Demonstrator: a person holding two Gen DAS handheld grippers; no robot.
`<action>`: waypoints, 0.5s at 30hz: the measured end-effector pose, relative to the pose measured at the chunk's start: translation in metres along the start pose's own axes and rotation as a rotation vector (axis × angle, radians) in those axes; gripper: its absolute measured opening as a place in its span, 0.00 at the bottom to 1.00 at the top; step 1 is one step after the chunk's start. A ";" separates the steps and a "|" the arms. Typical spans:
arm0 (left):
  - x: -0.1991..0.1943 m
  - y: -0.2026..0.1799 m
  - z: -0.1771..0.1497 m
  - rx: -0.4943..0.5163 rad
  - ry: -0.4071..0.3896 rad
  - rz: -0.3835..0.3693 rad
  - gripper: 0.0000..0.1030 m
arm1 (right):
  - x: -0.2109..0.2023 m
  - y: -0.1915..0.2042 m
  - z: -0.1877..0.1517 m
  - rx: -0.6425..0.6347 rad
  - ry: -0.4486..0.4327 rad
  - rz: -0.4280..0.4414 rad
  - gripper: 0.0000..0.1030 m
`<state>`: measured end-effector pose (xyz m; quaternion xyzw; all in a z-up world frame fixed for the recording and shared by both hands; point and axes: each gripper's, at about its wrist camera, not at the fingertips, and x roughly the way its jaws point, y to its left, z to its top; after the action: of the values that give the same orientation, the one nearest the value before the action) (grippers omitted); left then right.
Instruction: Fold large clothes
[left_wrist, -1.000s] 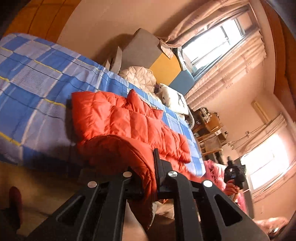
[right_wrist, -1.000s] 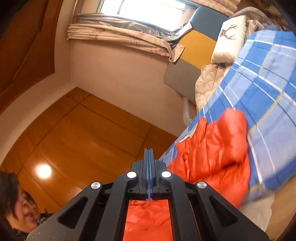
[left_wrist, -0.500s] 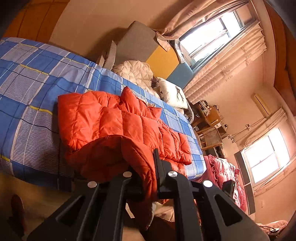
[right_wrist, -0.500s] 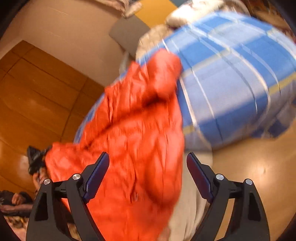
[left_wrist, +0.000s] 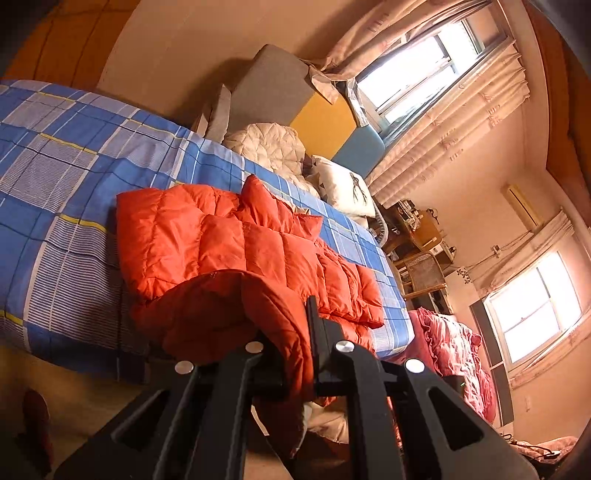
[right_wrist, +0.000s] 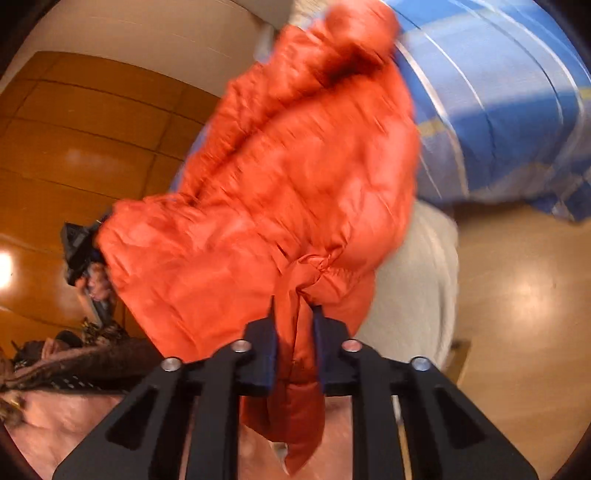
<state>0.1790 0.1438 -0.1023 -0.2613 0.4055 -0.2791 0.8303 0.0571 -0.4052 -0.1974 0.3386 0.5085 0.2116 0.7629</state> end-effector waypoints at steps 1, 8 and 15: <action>0.000 0.000 0.001 -0.002 -0.003 0.002 0.07 | -0.004 0.008 0.010 -0.020 -0.025 0.015 0.10; 0.006 0.017 0.023 -0.047 -0.050 0.026 0.07 | -0.026 0.030 0.092 -0.059 -0.199 0.102 0.10; 0.043 0.041 0.053 -0.083 -0.115 0.126 0.08 | 0.010 0.004 0.191 0.111 -0.309 0.105 0.10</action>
<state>0.2553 0.1545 -0.1235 -0.2852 0.3838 -0.1939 0.8566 0.2369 -0.4540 -0.1522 0.4349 0.3777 0.1679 0.8000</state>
